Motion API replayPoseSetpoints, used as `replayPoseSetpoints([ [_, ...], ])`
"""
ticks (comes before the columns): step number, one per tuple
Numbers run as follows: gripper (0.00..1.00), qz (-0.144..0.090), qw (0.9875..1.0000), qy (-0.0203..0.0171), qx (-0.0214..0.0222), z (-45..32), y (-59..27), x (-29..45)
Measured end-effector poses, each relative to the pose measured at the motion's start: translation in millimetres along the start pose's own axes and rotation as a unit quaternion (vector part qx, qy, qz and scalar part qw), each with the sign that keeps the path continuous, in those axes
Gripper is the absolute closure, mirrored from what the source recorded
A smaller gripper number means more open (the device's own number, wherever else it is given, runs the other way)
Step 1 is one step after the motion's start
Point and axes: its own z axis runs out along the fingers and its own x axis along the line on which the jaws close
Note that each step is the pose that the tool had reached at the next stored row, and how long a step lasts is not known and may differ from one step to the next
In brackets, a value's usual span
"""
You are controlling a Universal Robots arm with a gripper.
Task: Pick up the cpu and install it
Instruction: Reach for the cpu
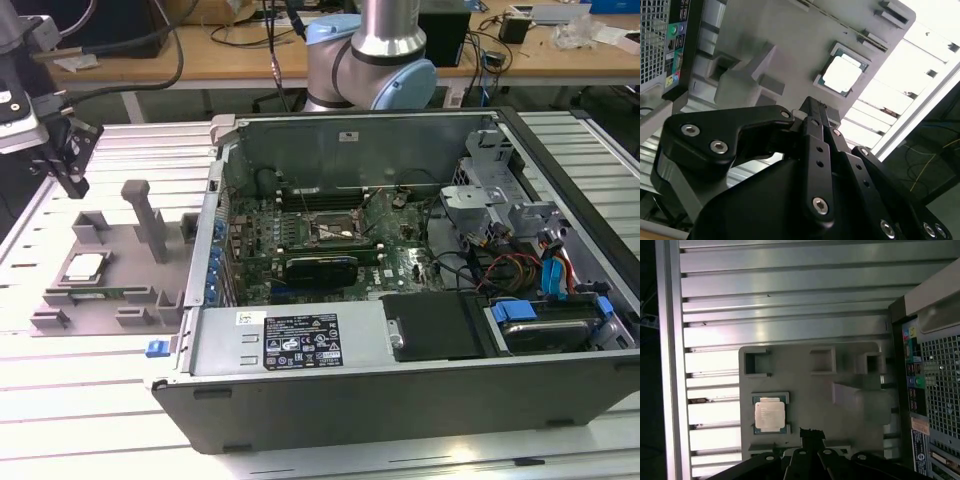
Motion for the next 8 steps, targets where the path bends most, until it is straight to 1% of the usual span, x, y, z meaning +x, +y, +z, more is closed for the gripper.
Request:
replayPoseSetpoints([
  [3, 0.89, 0.000, 1.0000, 0.0001, 0.0003, 8.7, 3.6, 4.0],
  [4, 0.89, 0.000, 1.0000, 0.0001, 0.0003, 9.9, 3.7, 4.5],
  [8, 0.89, 0.000, 1.0000, 0.0001, 0.0003, 10.2, 3.7, 4.6],
])
